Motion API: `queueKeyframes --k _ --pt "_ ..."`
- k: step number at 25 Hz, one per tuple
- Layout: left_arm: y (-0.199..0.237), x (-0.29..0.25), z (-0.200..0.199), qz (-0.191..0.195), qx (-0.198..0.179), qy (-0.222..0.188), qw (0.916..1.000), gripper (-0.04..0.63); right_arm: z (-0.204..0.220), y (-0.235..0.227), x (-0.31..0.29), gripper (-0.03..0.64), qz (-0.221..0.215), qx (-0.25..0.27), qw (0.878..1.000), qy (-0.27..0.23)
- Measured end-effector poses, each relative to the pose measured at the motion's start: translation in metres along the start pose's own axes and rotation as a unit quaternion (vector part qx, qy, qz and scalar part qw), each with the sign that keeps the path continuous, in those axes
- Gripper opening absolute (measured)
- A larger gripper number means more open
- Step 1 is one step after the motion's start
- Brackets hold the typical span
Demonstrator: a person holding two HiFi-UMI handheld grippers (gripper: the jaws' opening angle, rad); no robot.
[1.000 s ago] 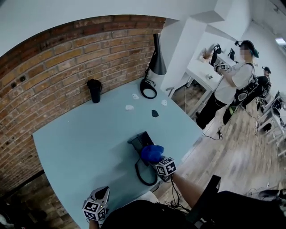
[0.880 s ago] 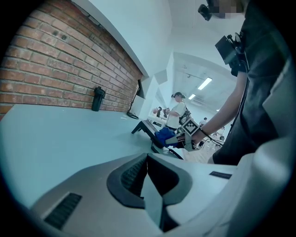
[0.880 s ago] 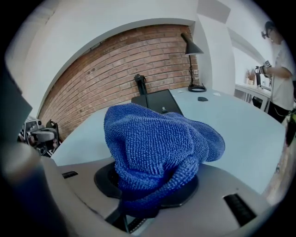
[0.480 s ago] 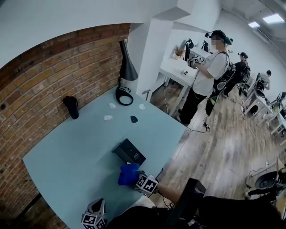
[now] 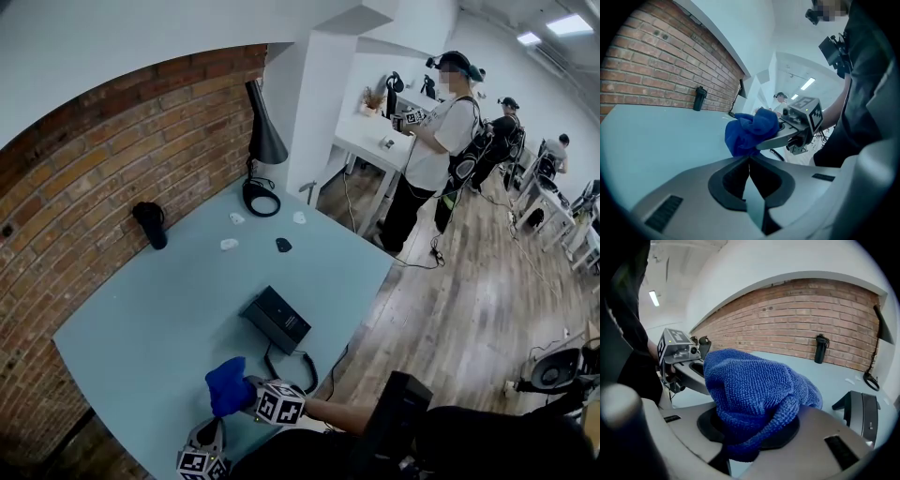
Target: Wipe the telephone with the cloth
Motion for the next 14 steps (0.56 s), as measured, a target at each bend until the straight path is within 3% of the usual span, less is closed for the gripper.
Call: queueKeyframes --k 14 --pt "0.009 0.004 0.005 -0.005 0.007 0.006 0.9999 0.000 0.010 0.011 -0.007 0.147 -0.007 -0.012 1.000 0.020"
Point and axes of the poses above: the fingertips, and each gripper's own axes: x backward along the fingers, y to its left, z out of its underside, the point moved 9 cm from there along x, backward along the fingers, and after that the axes turned 5 degrees about z, right-handed, at the moved point
